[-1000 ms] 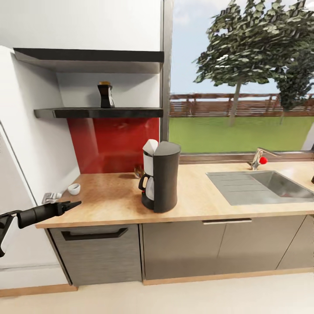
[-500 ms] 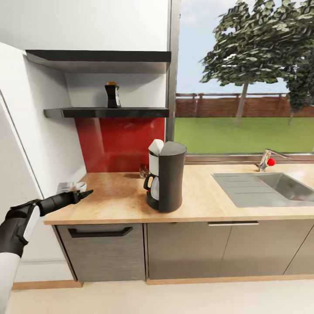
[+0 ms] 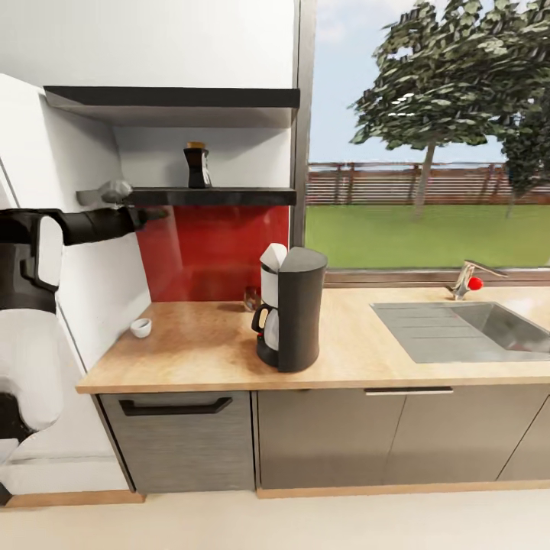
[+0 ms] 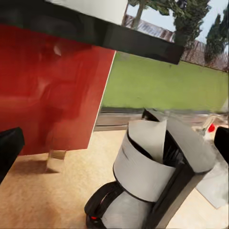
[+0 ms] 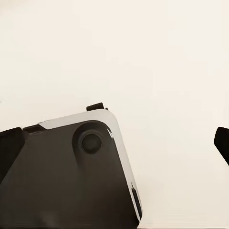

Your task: Set up a coffee station on the kitchen countertop: keep the coffee maker on the countertop, move the bottle of coffee from the kitchen shelf to the counter next to the coffee maker, place a paper coffee filter on top of the coffee maker, put the saucer next to the coffee maker with the coffee cup on the saucer, and place the electric kettle next to the coffee maker.

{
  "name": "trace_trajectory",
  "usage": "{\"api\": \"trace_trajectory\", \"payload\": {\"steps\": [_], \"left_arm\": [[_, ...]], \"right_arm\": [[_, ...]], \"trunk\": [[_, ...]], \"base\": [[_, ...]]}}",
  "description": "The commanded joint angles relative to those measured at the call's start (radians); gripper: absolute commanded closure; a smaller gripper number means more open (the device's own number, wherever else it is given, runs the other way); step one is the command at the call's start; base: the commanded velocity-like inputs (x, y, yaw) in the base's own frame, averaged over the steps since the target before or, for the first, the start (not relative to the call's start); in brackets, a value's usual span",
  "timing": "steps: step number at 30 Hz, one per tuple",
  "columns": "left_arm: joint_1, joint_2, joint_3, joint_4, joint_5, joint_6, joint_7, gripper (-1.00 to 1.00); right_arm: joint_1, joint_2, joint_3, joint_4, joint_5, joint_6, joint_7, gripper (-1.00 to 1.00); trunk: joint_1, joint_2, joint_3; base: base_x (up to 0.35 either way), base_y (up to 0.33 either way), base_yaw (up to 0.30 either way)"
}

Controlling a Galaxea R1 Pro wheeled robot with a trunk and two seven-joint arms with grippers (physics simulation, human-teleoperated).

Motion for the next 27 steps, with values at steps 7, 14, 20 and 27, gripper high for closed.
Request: {"api": "trace_trajectory", "payload": {"steps": [7, 14, 20, 27], "left_arm": [[-0.368, -0.005, -0.004, 0.386, 0.009, 0.026, 0.029, -1.0], [-0.523, -0.057, -0.004, 0.448, 0.005, 0.018, 0.22, -1.0], [-0.516, -0.099, -0.053, 0.449, 0.005, -0.157, 0.435, -1.0], [-0.512, -0.149, -0.21, 0.462, 0.006, -0.336, 0.572, -1.0]], "right_arm": [[0.0, 0.0, 0.004, 0.002, -0.005, -0.003, 0.003, -1.0], [0.0, 0.001, 0.003, 0.001, -0.005, -0.004, 0.002, -1.0], [0.0, 0.0, 0.002, 0.002, -0.005, -0.005, 0.001, -1.0], [0.0, -0.001, 0.002, 0.002, -0.005, -0.005, 0.001, -1.0]], "trunk": [[0.0, -0.002, 0.0], [0.0, -0.002, 0.0], [0.0, -0.002, 0.0], [0.0, -0.002, 0.0]], "base": [[0.0, 0.0, 0.0], [0.0, 0.0, 0.0], [0.0, 0.0, 0.0], [0.0, 0.0, 0.0]]}}
